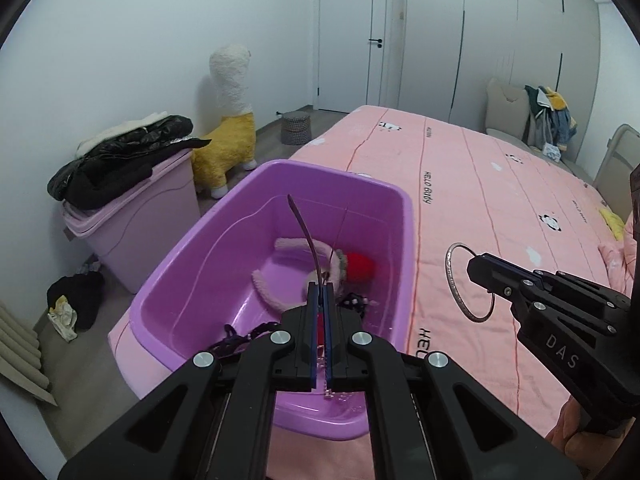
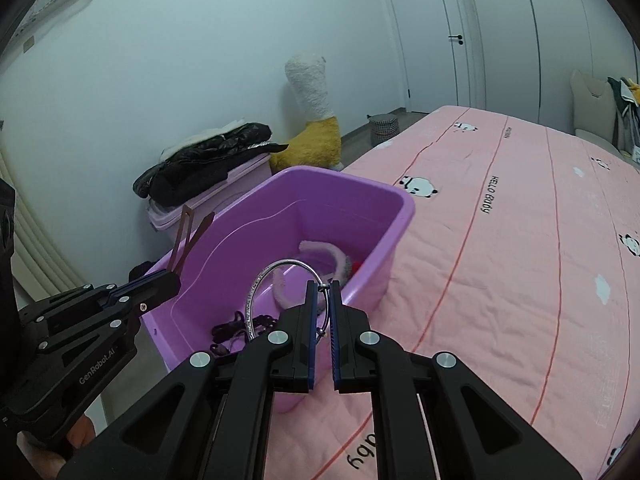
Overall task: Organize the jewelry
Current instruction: 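Carry the hair pin and silver ring over the purple tub, then open both tools to drop the hair pin and ring into the tub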
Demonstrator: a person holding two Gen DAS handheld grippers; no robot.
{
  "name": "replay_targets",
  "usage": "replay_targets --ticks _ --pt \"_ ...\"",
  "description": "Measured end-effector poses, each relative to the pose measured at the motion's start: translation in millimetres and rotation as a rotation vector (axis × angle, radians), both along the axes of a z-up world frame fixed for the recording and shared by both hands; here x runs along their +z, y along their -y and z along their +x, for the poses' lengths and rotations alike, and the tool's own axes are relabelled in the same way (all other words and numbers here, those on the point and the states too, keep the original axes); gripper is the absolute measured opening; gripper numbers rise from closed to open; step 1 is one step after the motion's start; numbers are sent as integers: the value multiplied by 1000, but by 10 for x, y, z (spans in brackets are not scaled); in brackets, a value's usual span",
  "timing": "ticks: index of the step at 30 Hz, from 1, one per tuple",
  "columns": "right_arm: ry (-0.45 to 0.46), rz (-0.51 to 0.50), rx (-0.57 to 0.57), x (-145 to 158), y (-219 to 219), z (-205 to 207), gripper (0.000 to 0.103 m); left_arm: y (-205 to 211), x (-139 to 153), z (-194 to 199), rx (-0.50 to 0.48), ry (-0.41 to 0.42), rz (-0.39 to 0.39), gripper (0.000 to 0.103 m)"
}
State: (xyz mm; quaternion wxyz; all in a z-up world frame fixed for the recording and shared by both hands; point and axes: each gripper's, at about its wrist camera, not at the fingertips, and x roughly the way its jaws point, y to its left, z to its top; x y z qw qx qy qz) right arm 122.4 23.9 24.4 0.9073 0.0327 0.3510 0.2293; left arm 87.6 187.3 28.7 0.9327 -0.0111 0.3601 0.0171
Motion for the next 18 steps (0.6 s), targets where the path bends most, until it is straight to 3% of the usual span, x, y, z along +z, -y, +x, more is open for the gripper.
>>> replay_targets --ticks 9,18 --pt "-108 -102 57 -284 -681 490 6 -498 -410 281 69 -136 -40 3" --pt "-198 -176 68 -615 -864 749 6 -685 -646 477 116 -222 -73 3"
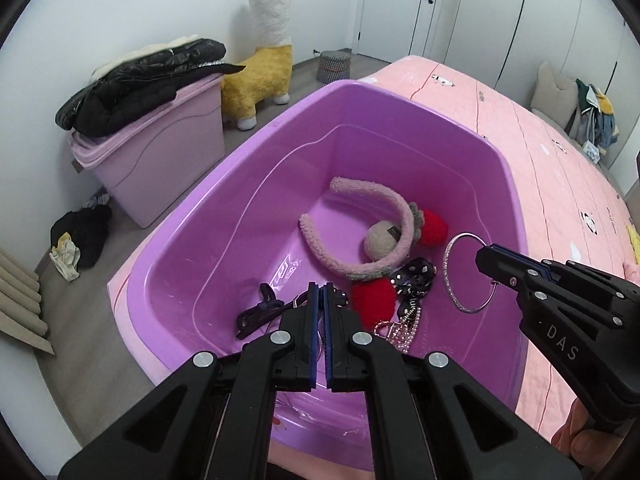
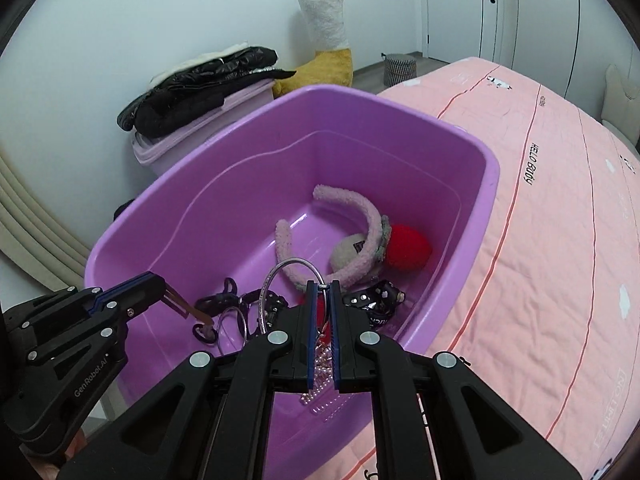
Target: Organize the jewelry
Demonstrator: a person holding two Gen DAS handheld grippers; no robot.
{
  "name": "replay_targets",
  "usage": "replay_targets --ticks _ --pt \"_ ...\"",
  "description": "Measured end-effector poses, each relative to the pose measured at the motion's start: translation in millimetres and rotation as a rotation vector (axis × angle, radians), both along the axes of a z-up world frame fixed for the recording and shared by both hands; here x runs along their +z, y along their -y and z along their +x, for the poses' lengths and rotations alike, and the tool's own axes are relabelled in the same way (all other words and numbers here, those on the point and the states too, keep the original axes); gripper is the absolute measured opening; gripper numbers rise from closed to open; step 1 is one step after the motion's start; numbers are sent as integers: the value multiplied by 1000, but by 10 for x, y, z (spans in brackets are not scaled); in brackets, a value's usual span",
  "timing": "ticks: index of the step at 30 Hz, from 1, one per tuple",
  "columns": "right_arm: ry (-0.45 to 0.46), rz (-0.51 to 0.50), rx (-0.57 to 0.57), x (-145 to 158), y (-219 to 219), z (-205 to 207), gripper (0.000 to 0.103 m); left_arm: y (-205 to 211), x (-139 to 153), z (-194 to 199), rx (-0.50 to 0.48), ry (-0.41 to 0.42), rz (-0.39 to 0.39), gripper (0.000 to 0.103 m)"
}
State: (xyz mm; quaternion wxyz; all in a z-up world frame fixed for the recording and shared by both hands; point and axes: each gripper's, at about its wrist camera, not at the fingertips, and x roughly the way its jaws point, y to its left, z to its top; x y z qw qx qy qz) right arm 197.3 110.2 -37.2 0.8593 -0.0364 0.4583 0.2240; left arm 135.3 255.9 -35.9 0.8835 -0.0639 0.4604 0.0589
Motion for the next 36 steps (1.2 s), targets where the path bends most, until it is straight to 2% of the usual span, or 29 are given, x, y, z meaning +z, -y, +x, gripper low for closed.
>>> replay_targets --ticks 6,7,8,9,10,11,14,21,36 --pt "-19 -21 7 -87 -83 70 6 -26 -66 65 10 -26 -1 4" --pt "-18 -23 5 -79 -86 69 11 -29 -68 72 12 -29 -1 6" --pt "-15 -31 -2 -73 -92 85 20 -33 -72 80 16 -36 -1 18" --pt "-2 -41 -13 -49 -93 99 41 -28 -72 85 21 -41 0 47" --pt "15 -43 -19 -18 -85 92 50 -40 -67 90 32 -43 6 66" --pt "29 -42 -22 4 -78 86 50 -57 -40 69 49 -24 13 85" --pt "56 -41 -31 61 -35 71 51 -92 5 58 65 -7 19 95" --pt "68 -33 -59 115 71 35 51 -103 -17 62 84 -42 37 95" --pt "76 -28 -86 140 172 -100 54 -64 74 -55 107 -29 62 95"
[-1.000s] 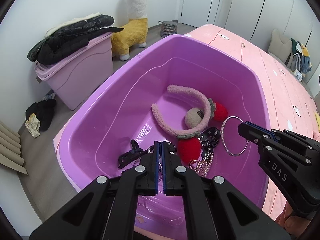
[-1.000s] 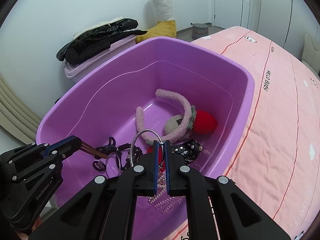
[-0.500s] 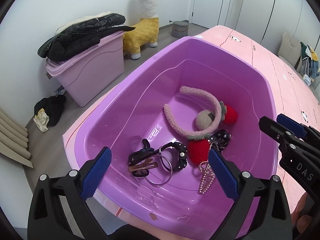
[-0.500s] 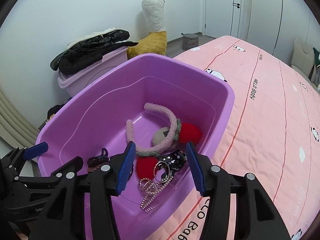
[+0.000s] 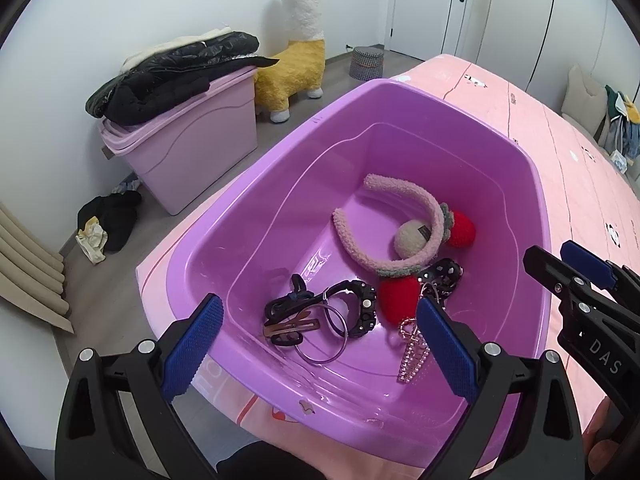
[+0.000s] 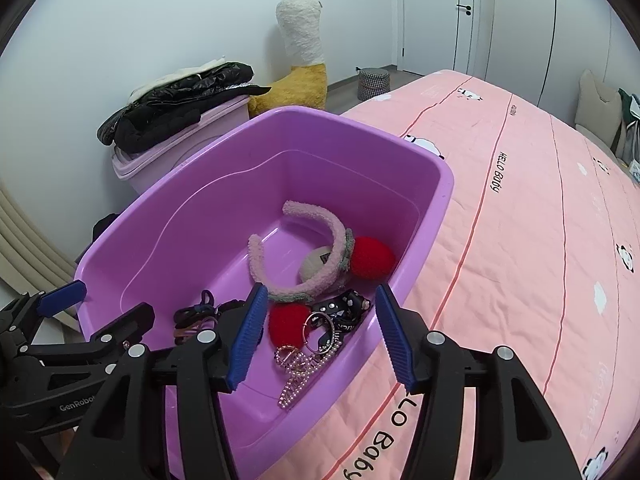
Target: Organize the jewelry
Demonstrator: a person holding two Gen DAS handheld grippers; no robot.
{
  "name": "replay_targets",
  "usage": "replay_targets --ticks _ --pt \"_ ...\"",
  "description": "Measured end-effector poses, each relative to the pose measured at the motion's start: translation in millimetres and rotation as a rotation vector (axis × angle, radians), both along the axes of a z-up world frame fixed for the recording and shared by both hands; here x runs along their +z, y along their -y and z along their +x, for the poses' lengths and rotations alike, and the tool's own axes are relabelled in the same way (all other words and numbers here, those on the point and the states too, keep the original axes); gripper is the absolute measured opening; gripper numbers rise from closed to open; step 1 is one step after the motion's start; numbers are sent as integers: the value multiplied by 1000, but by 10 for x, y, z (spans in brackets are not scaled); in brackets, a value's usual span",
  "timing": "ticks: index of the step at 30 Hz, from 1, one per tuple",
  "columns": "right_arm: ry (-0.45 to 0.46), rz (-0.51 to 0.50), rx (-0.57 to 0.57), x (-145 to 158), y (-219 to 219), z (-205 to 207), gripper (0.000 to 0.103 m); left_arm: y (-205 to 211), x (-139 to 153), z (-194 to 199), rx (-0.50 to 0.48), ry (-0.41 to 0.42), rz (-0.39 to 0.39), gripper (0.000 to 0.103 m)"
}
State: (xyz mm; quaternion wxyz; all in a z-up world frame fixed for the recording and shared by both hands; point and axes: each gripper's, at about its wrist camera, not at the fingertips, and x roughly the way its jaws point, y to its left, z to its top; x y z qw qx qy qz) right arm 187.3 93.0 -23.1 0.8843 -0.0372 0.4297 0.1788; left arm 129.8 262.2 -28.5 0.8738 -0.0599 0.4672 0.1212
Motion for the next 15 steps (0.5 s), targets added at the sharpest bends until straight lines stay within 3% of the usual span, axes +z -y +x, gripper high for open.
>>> replay_targets --ticks 15 --pt "16 12 -22 66 135 -191 55 -65 119 -133 42 18 0 95"
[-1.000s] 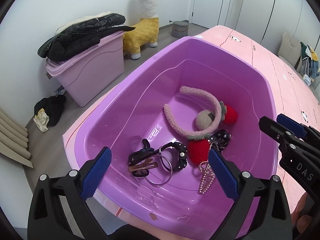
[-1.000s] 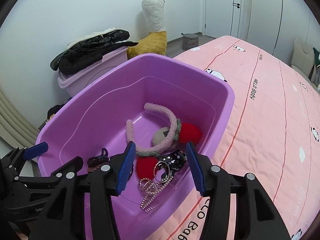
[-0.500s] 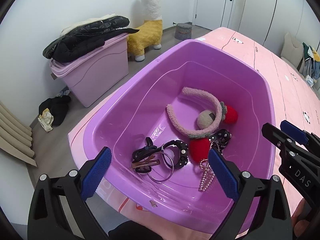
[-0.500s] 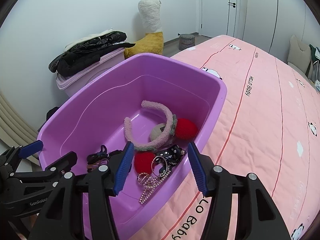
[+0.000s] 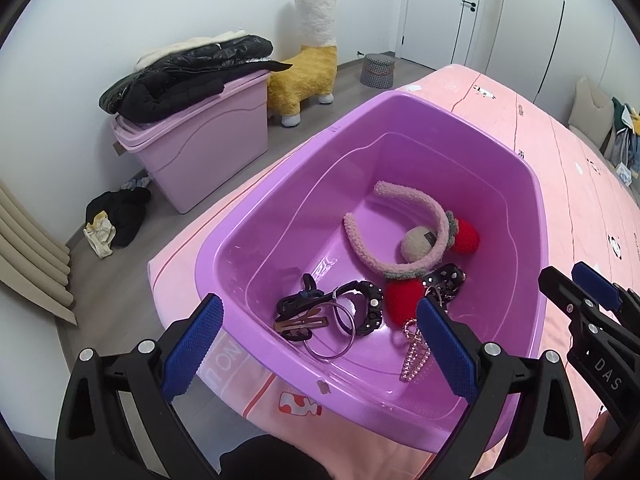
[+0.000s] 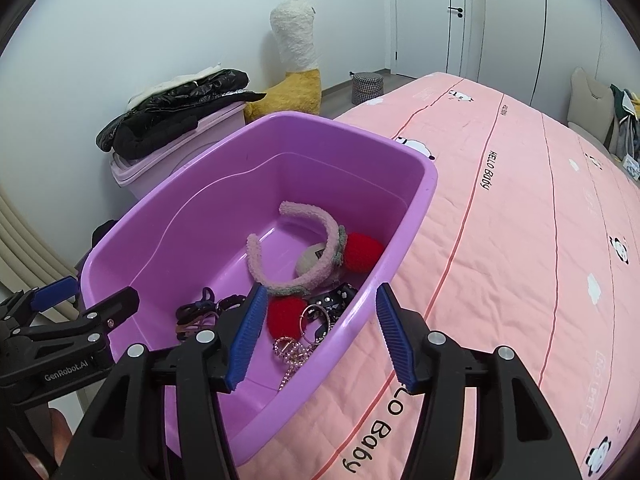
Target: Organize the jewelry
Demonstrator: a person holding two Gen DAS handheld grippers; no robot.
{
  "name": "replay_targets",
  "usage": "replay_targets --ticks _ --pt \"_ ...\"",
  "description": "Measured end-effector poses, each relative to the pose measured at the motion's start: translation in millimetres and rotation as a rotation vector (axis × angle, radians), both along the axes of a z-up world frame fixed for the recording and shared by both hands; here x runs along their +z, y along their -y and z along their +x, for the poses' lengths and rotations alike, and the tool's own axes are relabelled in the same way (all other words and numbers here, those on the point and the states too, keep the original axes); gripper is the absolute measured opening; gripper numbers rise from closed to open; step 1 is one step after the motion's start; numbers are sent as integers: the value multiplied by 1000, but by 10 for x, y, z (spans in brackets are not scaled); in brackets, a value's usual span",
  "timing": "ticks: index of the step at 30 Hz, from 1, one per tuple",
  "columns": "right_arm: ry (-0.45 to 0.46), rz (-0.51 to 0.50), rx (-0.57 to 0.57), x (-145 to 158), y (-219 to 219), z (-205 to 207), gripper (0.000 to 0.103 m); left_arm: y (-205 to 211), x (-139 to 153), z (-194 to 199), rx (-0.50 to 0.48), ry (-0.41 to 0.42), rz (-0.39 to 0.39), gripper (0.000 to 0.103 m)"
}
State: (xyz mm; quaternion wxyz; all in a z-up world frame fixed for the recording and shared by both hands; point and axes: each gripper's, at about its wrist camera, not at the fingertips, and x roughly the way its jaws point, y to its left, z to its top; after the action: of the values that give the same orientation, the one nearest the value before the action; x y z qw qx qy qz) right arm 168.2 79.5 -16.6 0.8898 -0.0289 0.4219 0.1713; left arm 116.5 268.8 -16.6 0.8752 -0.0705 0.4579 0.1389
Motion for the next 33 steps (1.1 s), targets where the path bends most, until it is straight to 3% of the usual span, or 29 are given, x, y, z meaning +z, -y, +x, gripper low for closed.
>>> replay_targets --ticks 33 --pt "37 6 -14 149 172 -305 57 80 214 -150 -9 42 4 95"
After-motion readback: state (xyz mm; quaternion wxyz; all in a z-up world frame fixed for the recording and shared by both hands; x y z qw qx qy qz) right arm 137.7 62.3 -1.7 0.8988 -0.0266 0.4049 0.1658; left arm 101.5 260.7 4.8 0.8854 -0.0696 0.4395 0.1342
